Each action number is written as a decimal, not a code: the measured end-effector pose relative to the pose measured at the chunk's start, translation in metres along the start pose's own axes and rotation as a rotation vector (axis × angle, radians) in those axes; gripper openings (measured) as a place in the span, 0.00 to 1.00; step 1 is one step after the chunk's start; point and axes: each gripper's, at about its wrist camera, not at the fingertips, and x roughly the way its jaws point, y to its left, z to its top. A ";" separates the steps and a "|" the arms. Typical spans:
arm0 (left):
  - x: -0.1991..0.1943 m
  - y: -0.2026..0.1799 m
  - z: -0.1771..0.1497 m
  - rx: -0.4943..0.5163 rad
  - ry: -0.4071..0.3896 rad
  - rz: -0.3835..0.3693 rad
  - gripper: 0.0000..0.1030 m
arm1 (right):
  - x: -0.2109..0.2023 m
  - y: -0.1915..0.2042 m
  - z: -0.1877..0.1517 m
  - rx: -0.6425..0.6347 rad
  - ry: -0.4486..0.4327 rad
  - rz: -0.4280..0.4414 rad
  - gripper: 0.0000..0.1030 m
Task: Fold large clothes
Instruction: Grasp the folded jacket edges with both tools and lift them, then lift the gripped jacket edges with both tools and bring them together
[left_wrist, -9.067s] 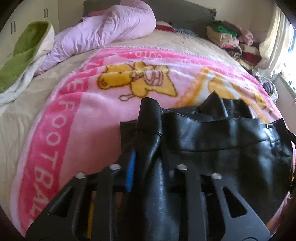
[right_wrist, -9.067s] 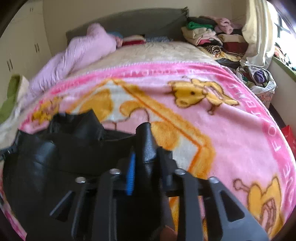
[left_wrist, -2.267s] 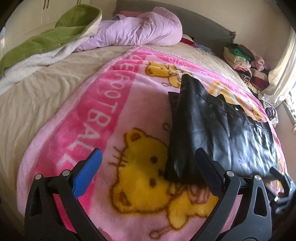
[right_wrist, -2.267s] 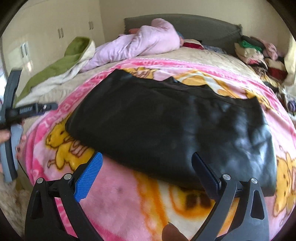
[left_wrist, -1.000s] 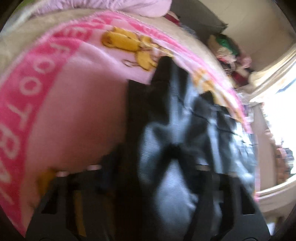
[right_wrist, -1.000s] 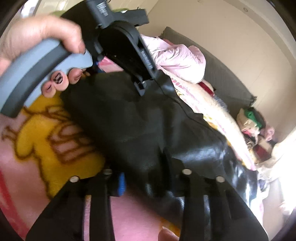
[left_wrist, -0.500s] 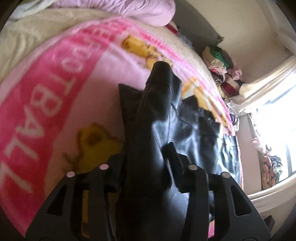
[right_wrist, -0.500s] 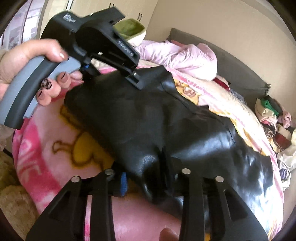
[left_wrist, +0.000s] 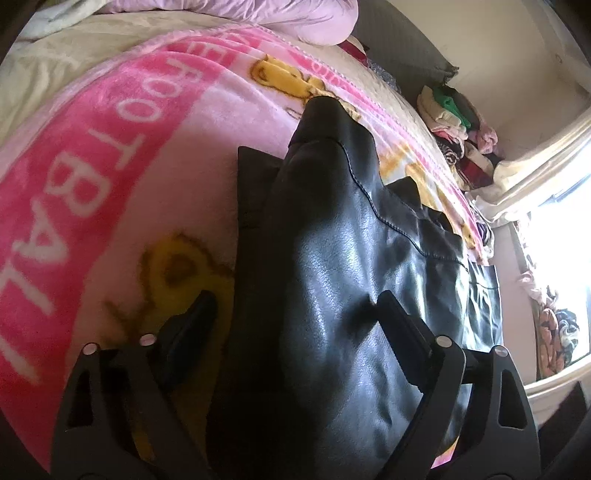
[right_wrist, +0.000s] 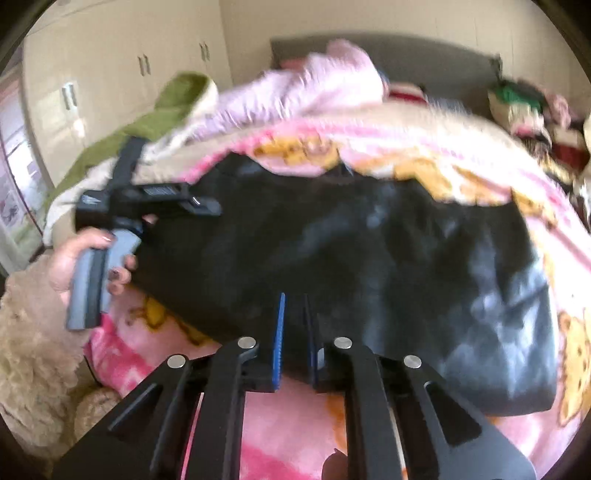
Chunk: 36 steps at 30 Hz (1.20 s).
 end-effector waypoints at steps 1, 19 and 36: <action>-0.001 0.000 0.000 -0.003 -0.006 -0.030 0.50 | 0.009 -0.005 -0.002 0.028 0.031 0.010 0.08; -0.054 -0.062 0.007 0.075 -0.136 -0.116 0.18 | 0.037 -0.064 0.083 0.221 -0.028 0.013 0.08; -0.056 -0.088 0.011 0.126 -0.135 -0.085 0.18 | 0.013 -0.077 0.071 0.229 -0.028 0.157 0.15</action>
